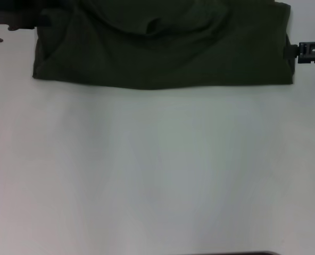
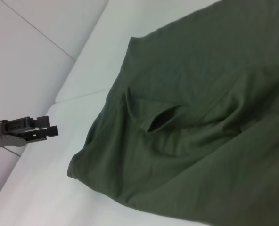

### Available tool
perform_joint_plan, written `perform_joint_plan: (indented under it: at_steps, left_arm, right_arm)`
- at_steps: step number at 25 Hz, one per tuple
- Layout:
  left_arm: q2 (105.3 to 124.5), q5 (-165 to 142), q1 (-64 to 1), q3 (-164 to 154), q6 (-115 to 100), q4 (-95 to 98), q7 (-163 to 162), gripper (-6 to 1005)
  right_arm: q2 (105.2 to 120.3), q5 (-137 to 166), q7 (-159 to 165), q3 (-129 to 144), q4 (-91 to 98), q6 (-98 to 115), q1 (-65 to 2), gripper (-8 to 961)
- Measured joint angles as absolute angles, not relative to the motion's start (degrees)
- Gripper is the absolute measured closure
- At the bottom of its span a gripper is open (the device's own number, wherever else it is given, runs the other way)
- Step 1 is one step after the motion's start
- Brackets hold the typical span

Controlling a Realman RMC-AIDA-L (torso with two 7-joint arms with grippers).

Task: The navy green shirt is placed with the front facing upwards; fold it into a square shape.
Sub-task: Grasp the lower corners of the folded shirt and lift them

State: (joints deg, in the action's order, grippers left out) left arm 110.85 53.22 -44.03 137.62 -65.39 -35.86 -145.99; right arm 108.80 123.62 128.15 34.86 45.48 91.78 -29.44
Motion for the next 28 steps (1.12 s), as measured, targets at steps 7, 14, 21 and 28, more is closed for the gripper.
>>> perform_joint_plan:
  at_steps: [7,14,21,28]
  left_arm:
    - [110.14,53.1,-43.6,131.6,-66.7,-36.0,-140.4,247]
    - [110.87,47.8,-42.1,131.2,-65.6,-36.0,-136.3,247]
    - [111.17,47.6,-40.9,132.8,-64.5,-36.0,-136.3,248]
    - [111.35,47.7,-40.2,136.4,-64.3,-35.4,-136.4,248]
  right_arm:
    - [108.75,123.8,128.3,34.3,45.9,91.9,-29.6,23]
    - [107.67,124.0,130.0,34.5,46.1,92.8,-30.6,23]
    - [107.36,124.0,130.7,34.3,45.8,93.3,-31.0,22]
    - [107.87,124.0,130.7,34.5,45.5,93.1,-30.8,22]
